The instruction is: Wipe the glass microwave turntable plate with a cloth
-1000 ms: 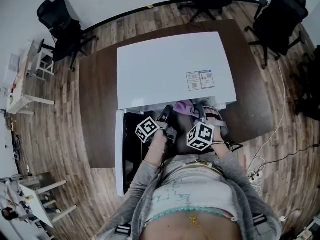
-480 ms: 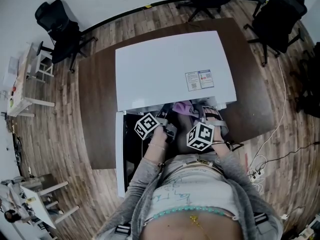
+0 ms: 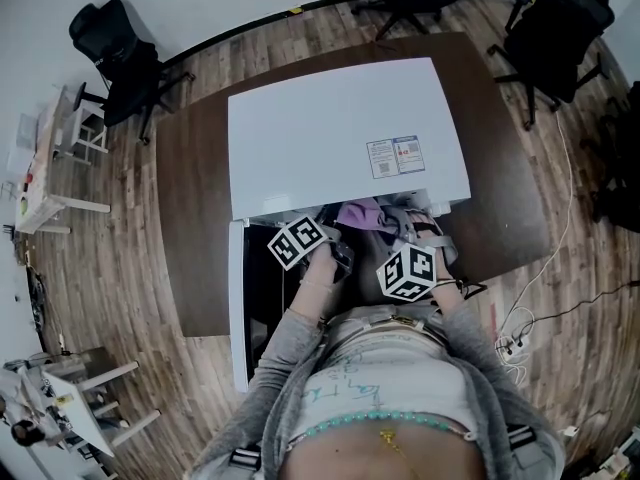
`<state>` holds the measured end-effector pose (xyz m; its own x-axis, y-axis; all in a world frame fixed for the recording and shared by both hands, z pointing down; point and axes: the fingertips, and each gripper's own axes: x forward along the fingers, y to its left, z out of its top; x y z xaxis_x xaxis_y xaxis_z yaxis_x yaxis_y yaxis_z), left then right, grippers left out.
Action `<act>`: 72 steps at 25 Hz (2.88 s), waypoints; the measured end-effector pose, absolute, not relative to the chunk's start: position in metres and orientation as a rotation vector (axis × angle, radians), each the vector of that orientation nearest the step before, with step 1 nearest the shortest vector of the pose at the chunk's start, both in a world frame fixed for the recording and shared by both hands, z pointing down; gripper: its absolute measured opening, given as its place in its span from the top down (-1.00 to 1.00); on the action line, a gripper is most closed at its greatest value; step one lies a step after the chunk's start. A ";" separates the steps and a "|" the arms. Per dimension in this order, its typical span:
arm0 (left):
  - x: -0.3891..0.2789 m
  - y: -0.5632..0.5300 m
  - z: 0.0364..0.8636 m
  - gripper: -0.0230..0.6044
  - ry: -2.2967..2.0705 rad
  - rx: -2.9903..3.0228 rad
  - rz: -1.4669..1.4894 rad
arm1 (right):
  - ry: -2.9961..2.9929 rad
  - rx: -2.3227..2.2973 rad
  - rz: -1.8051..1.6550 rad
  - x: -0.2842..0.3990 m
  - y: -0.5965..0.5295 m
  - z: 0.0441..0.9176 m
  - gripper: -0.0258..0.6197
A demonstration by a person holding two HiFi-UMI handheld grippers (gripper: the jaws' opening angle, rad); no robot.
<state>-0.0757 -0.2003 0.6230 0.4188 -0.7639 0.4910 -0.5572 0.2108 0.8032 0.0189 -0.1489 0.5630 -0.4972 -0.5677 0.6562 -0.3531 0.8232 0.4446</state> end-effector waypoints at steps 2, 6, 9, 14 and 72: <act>-0.076 -0.201 0.621 0.51 -1.306 1.537 -0.164 | -2.187 0.661 -0.333 0.017 -0.147 0.554 0.55; -0.074 -0.203 0.620 0.45 -1.354 1.623 -0.093 | -2.328 0.633 -0.318 0.016 -0.140 0.531 0.55; -0.072 -0.205 0.621 0.31 -1.331 1.661 0.036 | -2.429 0.610 -0.295 0.016 -0.134 0.514 0.55; -0.071 -0.207 0.622 0.22 -1.218 1.687 0.181 | -2.467 0.569 -0.292 0.016 -0.130 0.510 0.55; -0.064 -0.121 0.554 0.89 -1.430 1.990 0.204 | -2.557 0.491 -0.120 -0.001 -0.116 0.512 0.55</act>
